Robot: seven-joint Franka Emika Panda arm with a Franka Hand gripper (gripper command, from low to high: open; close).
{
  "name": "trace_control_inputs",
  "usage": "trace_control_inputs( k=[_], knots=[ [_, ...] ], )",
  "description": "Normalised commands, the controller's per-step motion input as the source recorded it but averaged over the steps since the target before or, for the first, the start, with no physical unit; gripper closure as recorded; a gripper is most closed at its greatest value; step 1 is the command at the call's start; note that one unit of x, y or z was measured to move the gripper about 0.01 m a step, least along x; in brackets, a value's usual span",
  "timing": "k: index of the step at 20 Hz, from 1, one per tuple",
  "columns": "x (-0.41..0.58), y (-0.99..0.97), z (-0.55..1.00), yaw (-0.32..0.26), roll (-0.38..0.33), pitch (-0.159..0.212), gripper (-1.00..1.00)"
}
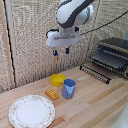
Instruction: Notice the yellow vessel located before you. Bring your fastener close to the yellow vessel and smoothly hold it. Transfer the yellow vessel above the white plating and let go of your hold on it, then set the vessel on the plating.
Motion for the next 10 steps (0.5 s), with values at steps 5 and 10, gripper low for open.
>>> trace_control_inputs(
  k=[5, 10],
  knots=[
    [0.581, -0.27, -0.33, -0.117, 0.007, 0.144, -1.00],
    [0.595, -0.42, -0.38, -0.109, 0.036, 0.117, -1.00]
  ],
)
